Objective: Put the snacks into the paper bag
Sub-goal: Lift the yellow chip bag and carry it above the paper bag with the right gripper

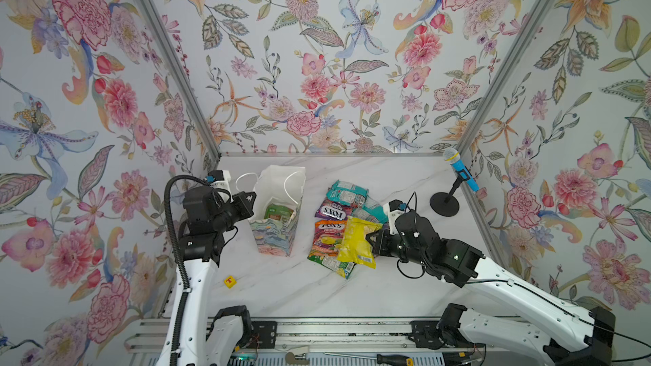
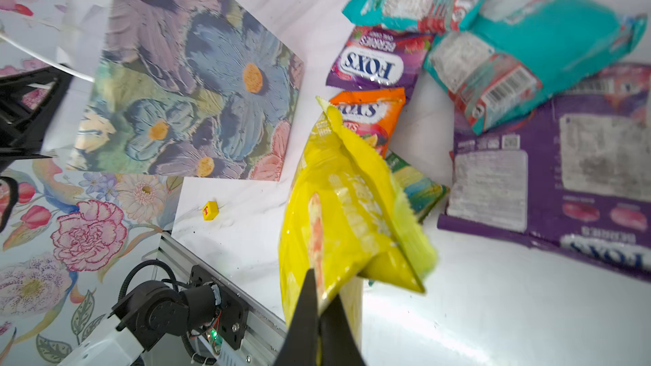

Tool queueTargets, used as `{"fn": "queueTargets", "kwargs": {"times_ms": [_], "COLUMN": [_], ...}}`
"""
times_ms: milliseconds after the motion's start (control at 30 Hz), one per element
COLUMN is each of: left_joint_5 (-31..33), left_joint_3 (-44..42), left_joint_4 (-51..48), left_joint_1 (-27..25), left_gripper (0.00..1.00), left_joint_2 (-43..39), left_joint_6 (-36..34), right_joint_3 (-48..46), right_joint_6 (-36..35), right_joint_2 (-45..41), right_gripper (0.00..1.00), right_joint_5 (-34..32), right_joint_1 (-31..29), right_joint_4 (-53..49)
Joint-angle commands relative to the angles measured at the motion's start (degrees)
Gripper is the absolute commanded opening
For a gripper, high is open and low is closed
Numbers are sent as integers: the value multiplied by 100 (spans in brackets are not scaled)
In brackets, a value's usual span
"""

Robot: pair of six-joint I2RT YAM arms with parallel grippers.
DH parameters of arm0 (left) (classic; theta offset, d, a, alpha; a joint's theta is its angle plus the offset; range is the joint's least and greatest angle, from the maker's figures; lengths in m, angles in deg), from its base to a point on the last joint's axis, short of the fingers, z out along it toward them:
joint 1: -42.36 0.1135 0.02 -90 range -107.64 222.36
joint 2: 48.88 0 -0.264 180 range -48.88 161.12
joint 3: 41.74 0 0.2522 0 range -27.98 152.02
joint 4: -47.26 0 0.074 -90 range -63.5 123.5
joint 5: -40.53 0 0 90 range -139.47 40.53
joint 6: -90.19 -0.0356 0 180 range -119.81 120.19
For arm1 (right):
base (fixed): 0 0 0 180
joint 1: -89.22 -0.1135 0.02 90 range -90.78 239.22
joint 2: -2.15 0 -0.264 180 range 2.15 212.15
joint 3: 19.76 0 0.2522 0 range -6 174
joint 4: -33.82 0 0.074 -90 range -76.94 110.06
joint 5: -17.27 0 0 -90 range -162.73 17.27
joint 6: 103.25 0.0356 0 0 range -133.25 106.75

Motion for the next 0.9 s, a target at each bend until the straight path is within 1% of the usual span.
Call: {"fn": "queueTargets", "kwargs": {"times_ms": [0,133,233,433,667,867], "left_joint_5": [-122,-109,-131,-147,-158,-157], "left_joint_3": [-67,-79,-96,-123,-167,-201], "left_joint_4": [153,186,214,214,310,360], "left_joint_1": [-37,-36,-42,-43,-41,-39], "left_gripper": [0,0,0,0,0,0], "left_joint_2": [-98,-103,-85,-79,-75,-70], "left_joint_6": [-6,9,20,0,29,70], "right_joint_3": [586,1172,1797,3056,4313,5419], "right_joint_6": [-824,-1286,-1683,-2325,-2870,-3097], "right_joint_2": [296,678,1017,1762,2532,3339], "right_gripper": [0,0,0,0,0,0], "right_joint_5": [-297,-368,-491,-456,-446,-148], "right_joint_1": [-39,-32,-24,-17,30,44], "right_joint_4": [-180,94,167,256,321,306]}}
